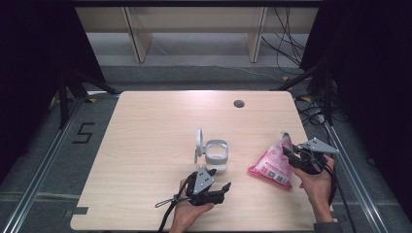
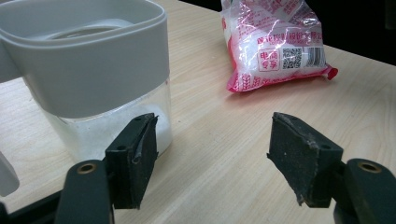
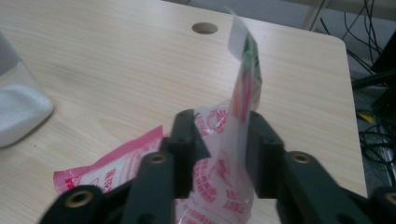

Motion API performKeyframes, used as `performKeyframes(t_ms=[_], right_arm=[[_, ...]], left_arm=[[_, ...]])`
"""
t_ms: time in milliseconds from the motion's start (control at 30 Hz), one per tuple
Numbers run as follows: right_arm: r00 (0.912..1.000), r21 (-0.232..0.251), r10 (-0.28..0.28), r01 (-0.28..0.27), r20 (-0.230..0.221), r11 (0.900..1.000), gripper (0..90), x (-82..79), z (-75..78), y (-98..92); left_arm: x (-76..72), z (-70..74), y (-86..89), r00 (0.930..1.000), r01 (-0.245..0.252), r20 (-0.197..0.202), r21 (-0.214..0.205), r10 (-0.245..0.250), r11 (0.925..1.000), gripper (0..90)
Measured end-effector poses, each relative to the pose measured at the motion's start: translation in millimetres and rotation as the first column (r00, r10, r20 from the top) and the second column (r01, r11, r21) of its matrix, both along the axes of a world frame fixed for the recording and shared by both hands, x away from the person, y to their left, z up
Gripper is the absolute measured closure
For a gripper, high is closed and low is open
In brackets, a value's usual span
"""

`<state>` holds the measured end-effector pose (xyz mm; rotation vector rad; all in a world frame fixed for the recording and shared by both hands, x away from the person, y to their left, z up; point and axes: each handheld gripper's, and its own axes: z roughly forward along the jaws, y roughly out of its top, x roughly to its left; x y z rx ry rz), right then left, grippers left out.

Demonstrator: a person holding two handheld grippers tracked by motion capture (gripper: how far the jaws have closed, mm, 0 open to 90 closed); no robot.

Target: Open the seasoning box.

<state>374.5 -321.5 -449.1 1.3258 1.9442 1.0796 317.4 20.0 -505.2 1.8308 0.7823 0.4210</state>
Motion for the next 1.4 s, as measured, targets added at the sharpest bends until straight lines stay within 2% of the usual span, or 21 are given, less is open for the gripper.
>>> performKeyframes(t_ms=[67, 100, 267, 300, 333, 400, 433, 500, 600, 633, 733, 767, 900, 933, 967, 1100, 1200, 1300, 1333, 1367, 1400], right_arm=[[0.9998, 0.005, -0.013, 0.013, -0.016, 0.9999, 58.5, 0.7, -0.8, -1.0], [0.9998, -0.012, -0.017, 0.016, -0.009, 0.9998, 57.4, 1.2, -1.2, -3.2], [0.9971, 0.019, -0.073, 0.073, -0.019, 0.9971, 46.3, -3.2, 1.1, -2.1], [0.9984, -0.009, -0.056, 0.056, 0.005, 0.9984, 45.6, -2.0, 1.0, -4.4], [0.9984, -0.011, -0.057, 0.057, -0.002, 0.9983, 44.7, -3.4, 1.8, -3.4], [0.9978, -0.043, -0.066, 0.067, 0.01, 0.9968, 42.0, -4.8, 2.4, -3.6], [0.9971, -0.037, -0.076, 0.076, -0.001, 0.9964, 41.0, -6.2, 2.3, -2.9], [0.9962, -0.054, -0.087, 0.087, 0.003, 0.9947, 41.4, -9.1, 2.2, -4.1], [0.9943, -0.024, -0.106, 0.106, -0.012, 0.9941, 41.3, -14.0, 2.7, -3.7], [0.996, -0.035, -0.089, 0.089, 0.003, 0.9954, 41.3, -13.9, 2.3, -6.2], [0.9944, -0.013, -0.104, 0.104, -0.018, 0.9945, 41.3, -19.7, 2.2, -3.3], [0.9965, -0.04, -0.083, 0.083, 0.009, 0.9957, 41.3, -18.6, 1.3, -5.9], [0.9976, -0.035, -0.068, 0.069, 0.015, 0.997, 41.2, -19.7, 0.8, -2.8], [0.9964, -0.004, -0.084, 0.084, -0.013, 0.9965, 41.3, -22.1, 1.4, 2.1], [0.9984, -0.032, -0.054, 0.054, 0.014, 0.998, 41.1, -20.1, 0.6, 0.9], [0.9989, -0.004, -0.044, 0.044, -0.016, 0.999, 40.2, -22.2, -1.7, 12.2], [0.9999, -0.037, 0.01, -0.01, 0.012, 0.9993, 39.9, -20.8, -3.3, 17.4], [0.9995, -0.005, 0.029, -0.029, -0.015, 0.9996, 39.8, -24.5, -4.1, 28.4], [0.9981, -0.021, 0.061, -0.061, -0.001, 0.9979, 39.8, -23.2, -5.1, 29.6], [0.9988, 0.002, 0.046, -0.046, -0.02, 0.999, 39.8, -25.8, -5.1, 33.5], [0.9972, -0.02, 0.074, -0.074, 0.005, 0.9971, 39.7, -23.8, -5.9, 32.5]], left_arm=[[0.0, -0.2, -0.1, 1.0, -0.007, -0.005, -0.014, 0.007, 0.9999, 31.3], [0.4, 0.0, 1.5, 0.9999, -0.009, -0.01, 0.0, 0.009, 1.0, 31.3], [1.8, -0.1, 3.9, 0.9998, -0.012, -0.014, -0.008, 0.012, 0.9999, 30.2], [1.5, 0.3, 4.4, 0.9998, -0.017, -0.014, -0.008, 0.017, 0.9998, 30.2], [2.1, -0.1, 4.8, 0.9998, -0.014, -0.012, -0.014, 0.014, 0.9998, 30.2], [3.6, 0.4, 7.5, 1.0, -0.005, 0.003, 0.015, 0.005, 0.9999, 30.0], [2.7, -0.3, 6.7, 0.9995, -0.022, -0.025, -0.009, 0.022, 0.9997, 30.0], [3.1, -0.3, 7.4, 0.9996, -0.019, -0.022, -0.009, 0.019, 0.9998, 29.9], [2.7, 0.9, 9.2, 0.9996, -0.021, -0.021, -0.011, 0.02, 0.9997, 29.7], [2.8, 0.7, 8.6, 0.9996, -0.021, -0.02, -0.029, 0.021, 0.9994, 29.8], [3.4, 2.1, 11.5, 0.9996, -0.02, -0.02, -0.012, 0.02, 0.9997, 29.8], [3.4, 2.0, 11.3, 0.9995, -0.024, -0.022, -0.019, 0.024, 0.9995, 29.7], [4.5, 2.2, 13.1, 0.9994, -0.029, -0.021, -0.034, 0.028, 0.999, 29.7], [4.9, 3.0, 15.1, 0.9995, -0.026, -0.019, -0.019, 0.026, 0.9995, 29.7], [4.7, 3.3, 15.6, 0.9993, -0.035, -0.016, -0.023, 0.035, 0.9991, 29.7], [5.4, 4.4, 19.5, 0.9989, -0.043, -0.016, -0.032, 0.043, 0.9985, 29.5], [5.9, 4.8, 22.0, 0.9986, -0.052, -0.016, -0.038, 0.051, 0.9979, 29.5], [6.5, 4.5, 24.6, 0.9983, -0.056, -0.016, -0.027, 0.055, 0.9981, 29.5], [6.6, 4.4, 24.8, 0.9983, -0.056, -0.016, -0.026, 0.055, 0.9981, 29.6], [6.8, 4.4, 24.9, 0.9985, -0.053, -0.015, -0.029, 0.052, 0.9982, 29.6], [6.9, 4.7, 26.4, 0.9987, -0.05, -0.015, -0.022, 0.049, 0.9985, 29.7]])
